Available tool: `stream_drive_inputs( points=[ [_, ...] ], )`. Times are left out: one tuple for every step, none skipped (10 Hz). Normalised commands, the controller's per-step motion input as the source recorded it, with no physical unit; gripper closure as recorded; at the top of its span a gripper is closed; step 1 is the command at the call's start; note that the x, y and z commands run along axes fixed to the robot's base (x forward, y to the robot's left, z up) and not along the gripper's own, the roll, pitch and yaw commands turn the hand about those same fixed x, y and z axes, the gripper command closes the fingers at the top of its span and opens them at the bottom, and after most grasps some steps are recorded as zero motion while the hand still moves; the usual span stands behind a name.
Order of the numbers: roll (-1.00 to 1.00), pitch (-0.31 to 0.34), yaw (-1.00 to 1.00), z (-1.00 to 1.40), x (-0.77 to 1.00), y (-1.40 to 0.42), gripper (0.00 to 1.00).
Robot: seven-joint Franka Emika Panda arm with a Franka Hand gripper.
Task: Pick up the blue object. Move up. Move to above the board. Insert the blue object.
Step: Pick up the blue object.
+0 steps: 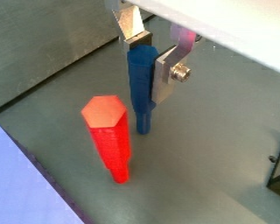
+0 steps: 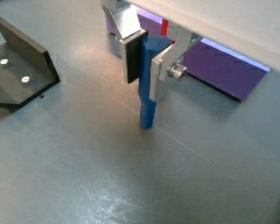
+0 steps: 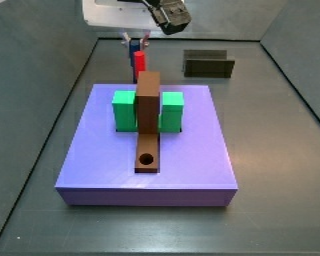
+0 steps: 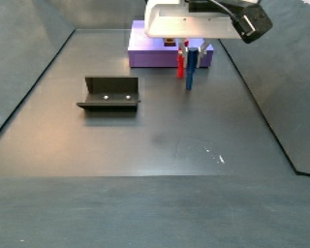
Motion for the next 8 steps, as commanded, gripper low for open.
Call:
stream_drive_inputs(
  points=[
    [0.0, 0.0, 0.0, 0.0, 0.0, 0.0, 1.0],
    [0.0, 0.0, 0.0, 0.0, 0.0, 0.0, 1.0],
    [0.0, 0.0, 0.0, 0.0, 0.0, 0.0, 1.0],
    [0.0, 0.0, 0.0, 0.0, 0.0, 0.0, 1.0],
    [0.0, 0.0, 0.0, 0.0, 0.0, 0.0, 1.0],
    [0.0, 0.0, 0.0, 0.0, 0.0, 0.0, 1.0],
    [0.0, 0.0, 0.0, 0.0, 0.0, 0.0, 1.0],
    [0.0, 0.0, 0.0, 0.0, 0.0, 0.0, 1.0]
  ],
)
